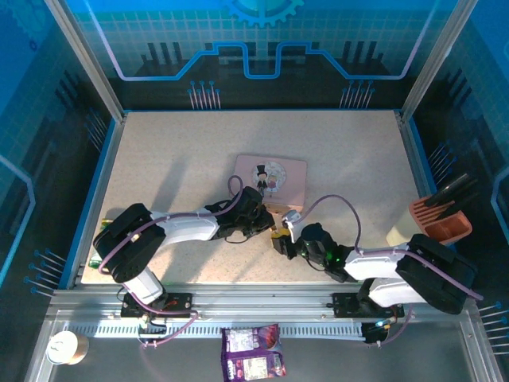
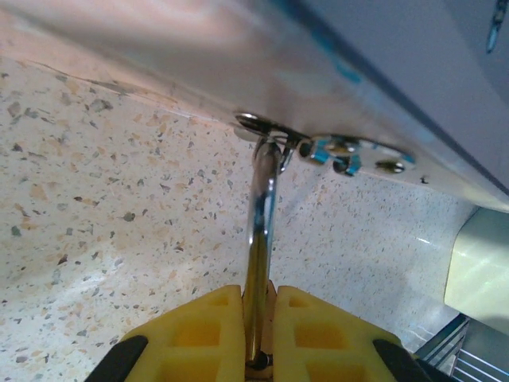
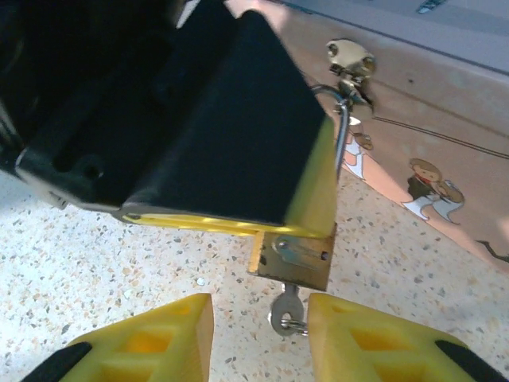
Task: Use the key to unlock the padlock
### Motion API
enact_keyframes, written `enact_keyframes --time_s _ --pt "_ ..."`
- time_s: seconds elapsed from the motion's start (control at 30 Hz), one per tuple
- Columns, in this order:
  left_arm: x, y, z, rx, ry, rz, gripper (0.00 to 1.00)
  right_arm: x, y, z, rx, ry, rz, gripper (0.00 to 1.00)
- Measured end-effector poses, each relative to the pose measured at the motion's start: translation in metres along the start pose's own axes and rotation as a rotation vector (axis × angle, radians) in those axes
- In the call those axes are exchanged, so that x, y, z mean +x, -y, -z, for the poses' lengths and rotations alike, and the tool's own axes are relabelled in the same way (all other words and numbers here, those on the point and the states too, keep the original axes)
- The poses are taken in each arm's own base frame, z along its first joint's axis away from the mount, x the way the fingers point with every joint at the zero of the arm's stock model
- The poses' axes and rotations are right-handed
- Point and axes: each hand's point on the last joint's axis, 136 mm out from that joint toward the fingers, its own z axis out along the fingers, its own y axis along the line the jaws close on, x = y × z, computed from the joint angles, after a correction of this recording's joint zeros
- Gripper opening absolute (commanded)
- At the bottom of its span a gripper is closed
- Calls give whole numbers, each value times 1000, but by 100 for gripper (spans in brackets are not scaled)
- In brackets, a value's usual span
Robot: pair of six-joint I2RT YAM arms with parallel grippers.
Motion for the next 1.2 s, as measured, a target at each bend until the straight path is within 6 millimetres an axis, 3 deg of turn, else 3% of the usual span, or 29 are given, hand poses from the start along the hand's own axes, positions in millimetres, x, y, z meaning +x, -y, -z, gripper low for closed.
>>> enact_keyframes --time_s 0.2,0.7,0.83,1.2 --pt "0 0 1 -1 -1 2 0 15 4 -10 35 -52 72 28" --pt "-5 -1 4 1 10 34 0 6 9 -21 89 -55 71 6" --pt "-5 -2 4 -2 14 35 0 6 9 -22 76 -59 11 0" --pt "-8 -8 3 -18 35 35 4 10 8 -31 -62 -4 -304 0"
